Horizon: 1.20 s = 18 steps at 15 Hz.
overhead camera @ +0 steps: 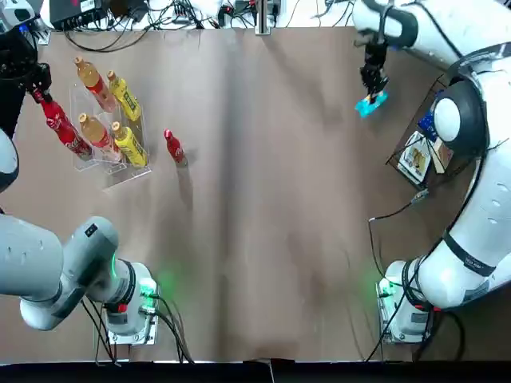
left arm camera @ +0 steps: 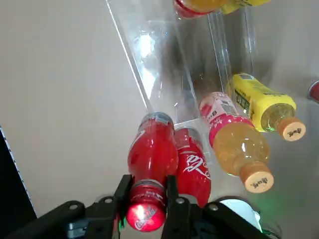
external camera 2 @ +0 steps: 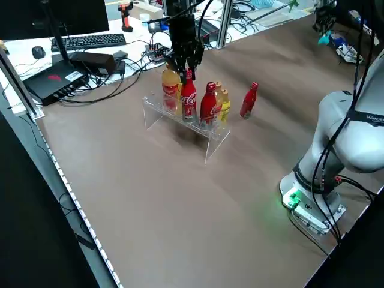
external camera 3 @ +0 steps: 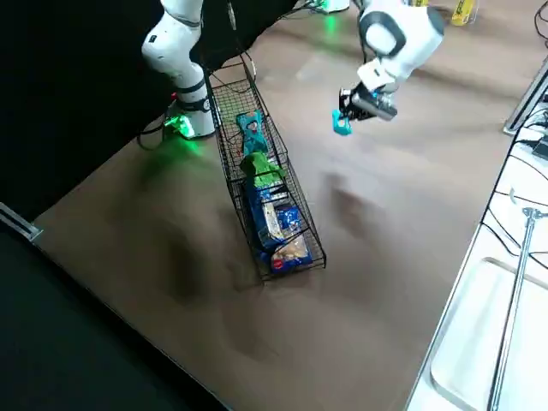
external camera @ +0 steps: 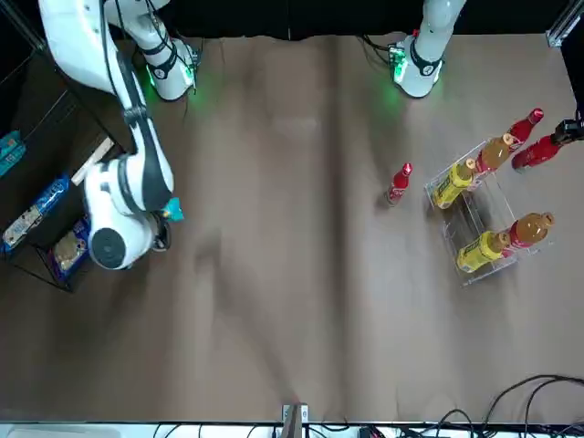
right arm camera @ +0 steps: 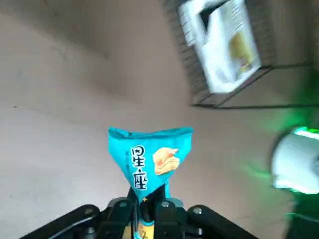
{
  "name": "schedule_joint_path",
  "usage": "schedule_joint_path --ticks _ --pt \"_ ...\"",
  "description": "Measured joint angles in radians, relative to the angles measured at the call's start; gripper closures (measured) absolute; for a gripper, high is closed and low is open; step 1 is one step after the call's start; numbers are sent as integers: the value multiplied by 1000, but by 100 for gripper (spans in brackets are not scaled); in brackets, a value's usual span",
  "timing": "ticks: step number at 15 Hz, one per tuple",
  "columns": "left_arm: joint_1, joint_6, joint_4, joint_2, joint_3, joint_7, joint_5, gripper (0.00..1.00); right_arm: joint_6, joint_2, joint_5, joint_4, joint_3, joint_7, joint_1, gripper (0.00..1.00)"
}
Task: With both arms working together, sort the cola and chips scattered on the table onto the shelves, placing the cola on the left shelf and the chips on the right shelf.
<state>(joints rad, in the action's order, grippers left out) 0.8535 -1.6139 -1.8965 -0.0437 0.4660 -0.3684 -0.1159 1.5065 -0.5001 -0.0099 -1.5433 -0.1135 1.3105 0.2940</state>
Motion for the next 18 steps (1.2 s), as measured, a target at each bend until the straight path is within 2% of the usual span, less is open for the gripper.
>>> schedule_joint_path --ticks 3,6,10,13,15,18 --pt "0 -3 -1 -1 0 0 0 68 -190 73 -40 68 -3 -111 -18 86" --pt "0 -4 -2 -1 0 0 0 68 -317 196 -72 82 -5 -250 -65 86" --pt "-1 -8 -4 -1 14 3 8 68 -473 346 -134 82 -7 -513 -171 86" --pt "-2 -31 -19 0 35 8 37 68 -561 381 -175 78 -9 -657 -257 86" --pt "-2 -49 -32 2 49 15 39 68 -566 381 -195 60 -9 -681 -309 87" --pt "-1 -53 -34 8 48 15 39 68 -566 377 -230 32 -9 -682 -336 90"
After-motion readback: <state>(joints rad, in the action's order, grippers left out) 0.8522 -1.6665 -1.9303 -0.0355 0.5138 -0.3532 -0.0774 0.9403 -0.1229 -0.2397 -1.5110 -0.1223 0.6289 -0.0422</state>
